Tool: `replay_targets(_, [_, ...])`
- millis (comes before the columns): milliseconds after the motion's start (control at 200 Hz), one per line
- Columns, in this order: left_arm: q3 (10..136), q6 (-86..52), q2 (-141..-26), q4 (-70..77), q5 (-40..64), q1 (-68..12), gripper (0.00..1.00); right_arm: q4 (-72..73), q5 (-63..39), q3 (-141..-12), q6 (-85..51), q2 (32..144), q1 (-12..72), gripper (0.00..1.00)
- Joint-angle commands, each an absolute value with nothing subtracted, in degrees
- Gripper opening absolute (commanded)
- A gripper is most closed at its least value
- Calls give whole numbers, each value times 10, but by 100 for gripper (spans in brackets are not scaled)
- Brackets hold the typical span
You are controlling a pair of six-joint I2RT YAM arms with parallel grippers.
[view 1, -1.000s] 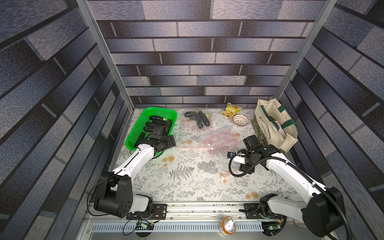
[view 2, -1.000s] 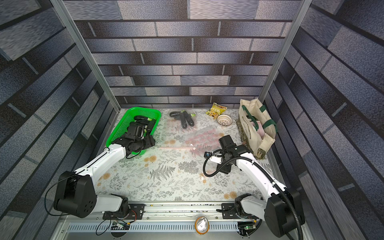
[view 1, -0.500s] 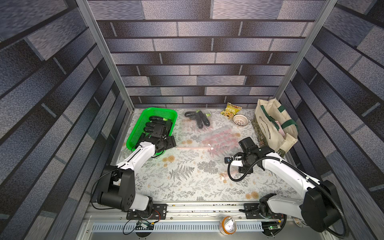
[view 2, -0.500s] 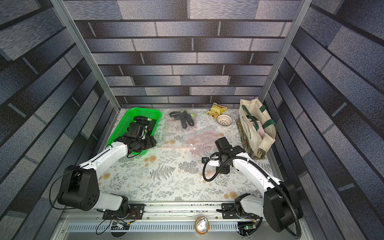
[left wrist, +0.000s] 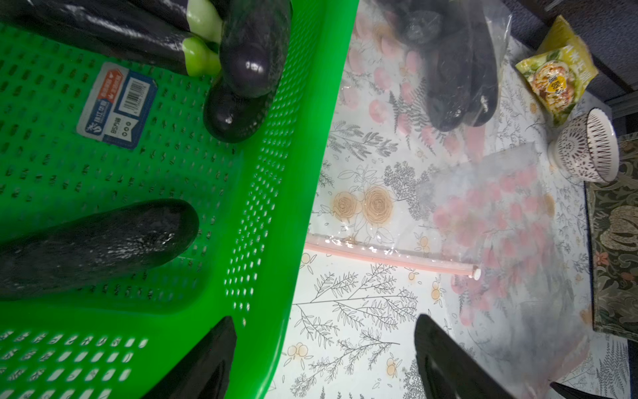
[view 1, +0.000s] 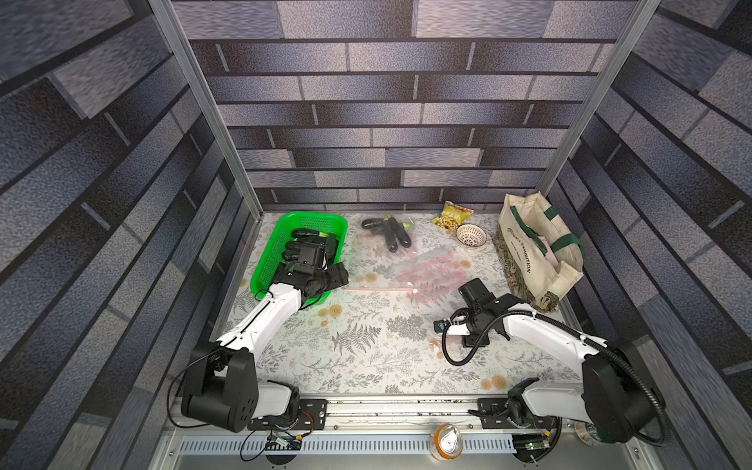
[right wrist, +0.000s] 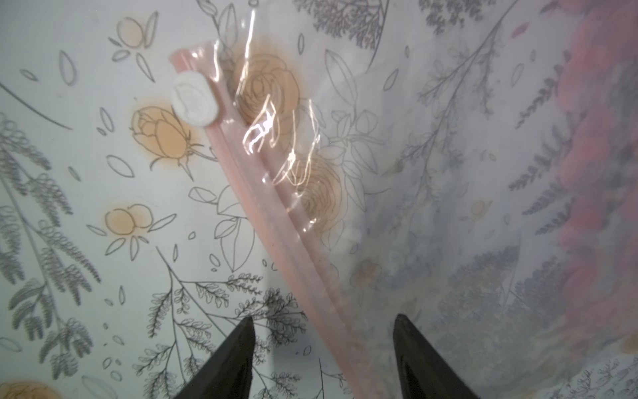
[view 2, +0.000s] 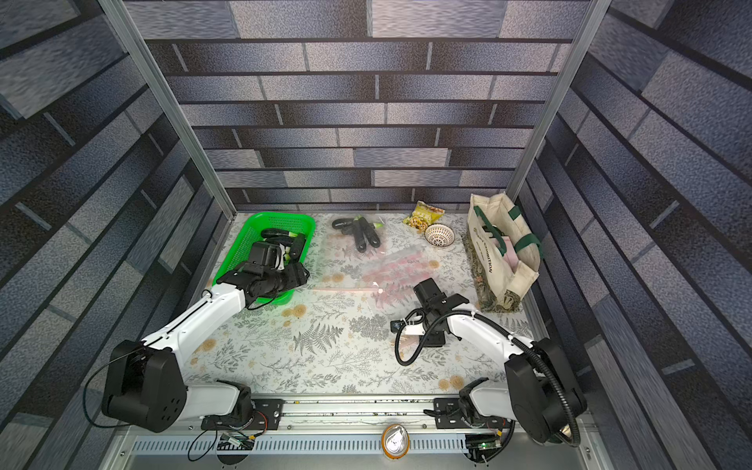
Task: Place the eggplant in a zip-top bag and seal the zipper
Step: Open the zipper of the food storage bag at the center of the board.
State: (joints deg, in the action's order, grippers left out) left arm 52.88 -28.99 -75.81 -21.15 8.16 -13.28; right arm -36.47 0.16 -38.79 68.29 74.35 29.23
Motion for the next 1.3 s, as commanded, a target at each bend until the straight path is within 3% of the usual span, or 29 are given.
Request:
replay_targets(0, [512, -300, -738, -213, 77, -125, 83, -334, -4, -378, 687, 748, 298, 65])
replay_targets(271, [502, -310, -729, -204, 75, -125, 83, -313, -15, -368, 685, 754, 300, 65])
replay_targets(361, [500, -313, -729, -199, 76, -125, 83, -313, -17, -364, 688, 758, 303, 71])
replay_targets(476, [500, -310, -731, -195, 80, -126, 83, -297, -18, -359, 680, 767, 304, 71])
replay_targets(1022, [510, -293, -716, -210, 73, -121, 83, -266, -13, -383, 662, 714, 303, 47])
replay_targets(1298, [505, -294, -715, -207, 73, -120, 83, -243, -18, -374, 662, 758, 303, 46])
